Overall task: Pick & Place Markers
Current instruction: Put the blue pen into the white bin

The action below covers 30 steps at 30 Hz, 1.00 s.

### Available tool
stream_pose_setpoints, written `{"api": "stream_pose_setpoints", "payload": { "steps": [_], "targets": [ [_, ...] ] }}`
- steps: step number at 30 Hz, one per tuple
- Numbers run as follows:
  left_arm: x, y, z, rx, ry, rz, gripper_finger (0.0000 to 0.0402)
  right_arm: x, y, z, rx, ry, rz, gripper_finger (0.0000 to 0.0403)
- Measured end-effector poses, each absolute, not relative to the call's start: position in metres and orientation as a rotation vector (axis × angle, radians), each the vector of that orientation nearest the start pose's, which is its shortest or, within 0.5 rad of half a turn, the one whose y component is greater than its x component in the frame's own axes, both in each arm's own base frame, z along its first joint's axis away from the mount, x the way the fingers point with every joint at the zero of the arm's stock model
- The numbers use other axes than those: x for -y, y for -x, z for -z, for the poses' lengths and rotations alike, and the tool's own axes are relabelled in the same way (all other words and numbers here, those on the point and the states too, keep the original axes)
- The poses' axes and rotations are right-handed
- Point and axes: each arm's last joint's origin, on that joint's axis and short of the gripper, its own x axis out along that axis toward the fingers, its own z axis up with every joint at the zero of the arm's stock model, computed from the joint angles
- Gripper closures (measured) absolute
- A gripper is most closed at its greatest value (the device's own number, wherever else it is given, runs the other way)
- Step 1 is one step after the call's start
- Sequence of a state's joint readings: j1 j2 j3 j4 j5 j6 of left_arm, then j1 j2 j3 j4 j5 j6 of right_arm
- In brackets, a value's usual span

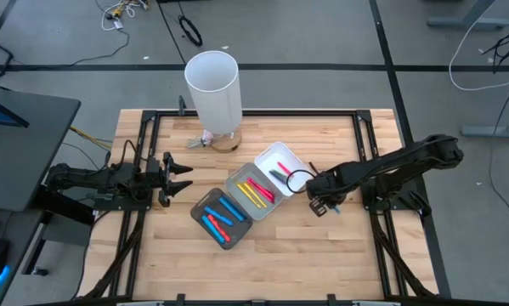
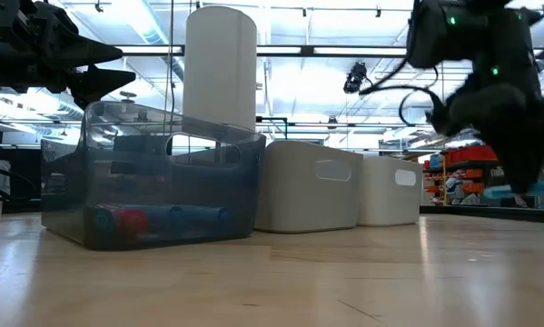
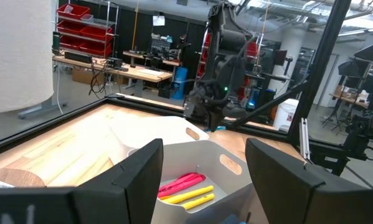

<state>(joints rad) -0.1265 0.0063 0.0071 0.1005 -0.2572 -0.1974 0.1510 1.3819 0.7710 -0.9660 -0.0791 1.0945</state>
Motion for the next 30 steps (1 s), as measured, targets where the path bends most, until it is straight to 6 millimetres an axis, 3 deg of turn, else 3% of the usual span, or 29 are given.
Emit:
{"api": "stream_pose_setpoints", "payload": {
  "steps": [10,20,25,30],
  "targets": [
    [0.005,-0.096,-0.175,0.112,0.216,-0.121,0.0168,-0.033,-0.2,-0.235,-1.563,-0.713,0.677,0.0379],
    [0.005,-0.096,-0.175,0.113,0.216,-0.12,0.0168,-0.032,-0.196,-0.291,-1.491,-0.739,0.634,0.0378],
    [0.005,-0.096,-0.175,0.113,0.216,-0.12,0.0168,-0.031,-0.191,-0.311,-1.499,-0.733,0.644,0.0378],
    [0.005,-0.096,-0.175,0.112,0.216,-0.12,0.0168,-0.03,-0.192,-0.315,-1.483,-0.741,0.647,0.0378]
  ]
}}
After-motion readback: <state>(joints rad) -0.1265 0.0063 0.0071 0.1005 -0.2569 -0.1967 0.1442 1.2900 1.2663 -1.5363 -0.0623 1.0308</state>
